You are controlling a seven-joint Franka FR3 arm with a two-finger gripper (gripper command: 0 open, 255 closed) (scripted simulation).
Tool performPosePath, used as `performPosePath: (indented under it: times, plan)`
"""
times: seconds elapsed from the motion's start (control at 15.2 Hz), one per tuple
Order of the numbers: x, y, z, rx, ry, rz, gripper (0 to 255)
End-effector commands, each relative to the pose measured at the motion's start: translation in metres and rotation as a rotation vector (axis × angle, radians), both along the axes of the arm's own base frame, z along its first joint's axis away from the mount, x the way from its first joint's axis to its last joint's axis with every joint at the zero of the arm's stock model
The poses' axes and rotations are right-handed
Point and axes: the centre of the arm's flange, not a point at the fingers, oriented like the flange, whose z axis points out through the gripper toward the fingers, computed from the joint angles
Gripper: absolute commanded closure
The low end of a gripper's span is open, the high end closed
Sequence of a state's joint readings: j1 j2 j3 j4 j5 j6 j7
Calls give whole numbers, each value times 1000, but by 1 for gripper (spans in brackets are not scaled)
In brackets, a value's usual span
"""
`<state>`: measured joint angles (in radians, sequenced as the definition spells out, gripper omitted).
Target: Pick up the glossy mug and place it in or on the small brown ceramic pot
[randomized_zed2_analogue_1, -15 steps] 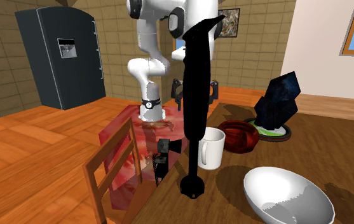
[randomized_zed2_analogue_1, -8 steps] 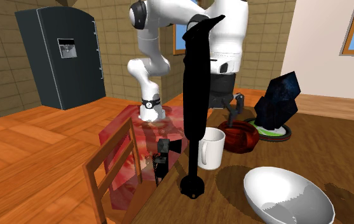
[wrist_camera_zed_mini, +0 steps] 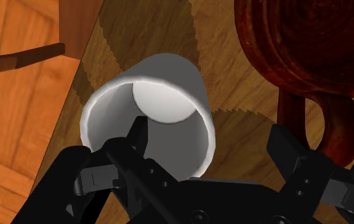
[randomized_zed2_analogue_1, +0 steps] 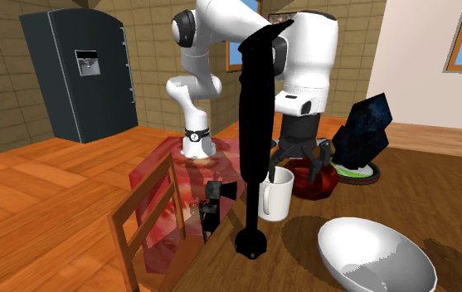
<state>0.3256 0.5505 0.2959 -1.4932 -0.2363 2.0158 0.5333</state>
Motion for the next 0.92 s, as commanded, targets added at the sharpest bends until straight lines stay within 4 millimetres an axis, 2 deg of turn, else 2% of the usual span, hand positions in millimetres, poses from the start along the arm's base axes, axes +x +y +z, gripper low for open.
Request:
performPosePath:
  times: [0.0,0.53,0.59,0.86]
  plan:
    - [1,-2,-10,0,0,0,0]
    - [1,-2,-13,0,0,0,0]
    - [1,-2,-13,0,0,0,255]
    - [1,-2,-13,0,0,0,255]
